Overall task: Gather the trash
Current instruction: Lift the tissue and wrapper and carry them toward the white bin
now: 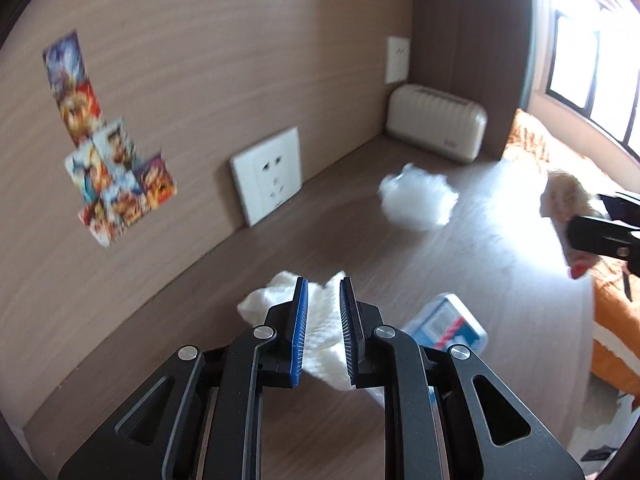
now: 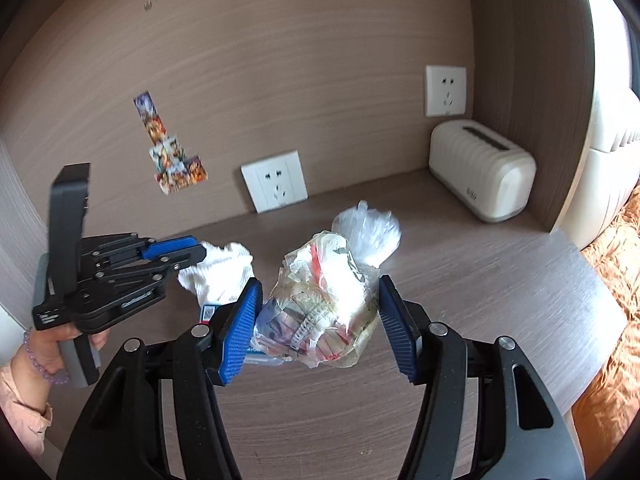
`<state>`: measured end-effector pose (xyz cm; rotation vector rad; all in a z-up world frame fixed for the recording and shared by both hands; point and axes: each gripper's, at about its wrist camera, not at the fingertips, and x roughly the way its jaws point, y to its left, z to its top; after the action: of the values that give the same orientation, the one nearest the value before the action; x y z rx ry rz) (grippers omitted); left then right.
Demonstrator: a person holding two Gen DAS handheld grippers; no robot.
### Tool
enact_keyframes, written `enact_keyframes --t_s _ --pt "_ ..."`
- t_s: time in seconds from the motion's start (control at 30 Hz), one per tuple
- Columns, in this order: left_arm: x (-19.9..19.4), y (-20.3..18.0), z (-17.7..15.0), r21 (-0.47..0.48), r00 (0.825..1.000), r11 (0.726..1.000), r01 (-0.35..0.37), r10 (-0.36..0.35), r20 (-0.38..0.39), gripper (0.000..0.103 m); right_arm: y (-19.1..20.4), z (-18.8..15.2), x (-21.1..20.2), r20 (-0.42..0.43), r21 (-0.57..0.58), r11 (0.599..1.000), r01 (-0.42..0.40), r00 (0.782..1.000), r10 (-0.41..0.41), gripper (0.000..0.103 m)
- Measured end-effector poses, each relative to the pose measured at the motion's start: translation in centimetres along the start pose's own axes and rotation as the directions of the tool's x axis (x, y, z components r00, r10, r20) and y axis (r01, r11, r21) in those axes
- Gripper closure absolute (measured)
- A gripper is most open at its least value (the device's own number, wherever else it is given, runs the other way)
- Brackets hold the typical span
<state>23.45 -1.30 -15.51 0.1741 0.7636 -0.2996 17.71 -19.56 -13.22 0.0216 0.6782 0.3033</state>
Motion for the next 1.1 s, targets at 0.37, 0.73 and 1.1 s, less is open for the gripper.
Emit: enact_keyframes --t_s 0.37,0.73,1.1 --pt "5.6 1.5 -1.4 -0.048 0.99 0.997 0.056 -0.062 -0.13 0.038 1.0 0.6 1.8 -0.011 0.002 1.0 -0.018 1.0 0.018 0.043" --pt "3.6 2.3 -1.2 -0.04 0.995 0.999 -0.035 0.031 -0.097 0.089 0.3 0.7 1.3 0.002 0.026 1.0 -0.011 1.0 0.011 0.043" --pt "-5.6 -5.7 1.5 0.047 0.988 0.988 0.144 -0.146 0.043 0.089 -1.2 -0.1 -4.3 0.069 0.054 0.998 0.035 0.997 -0.038 0.043"
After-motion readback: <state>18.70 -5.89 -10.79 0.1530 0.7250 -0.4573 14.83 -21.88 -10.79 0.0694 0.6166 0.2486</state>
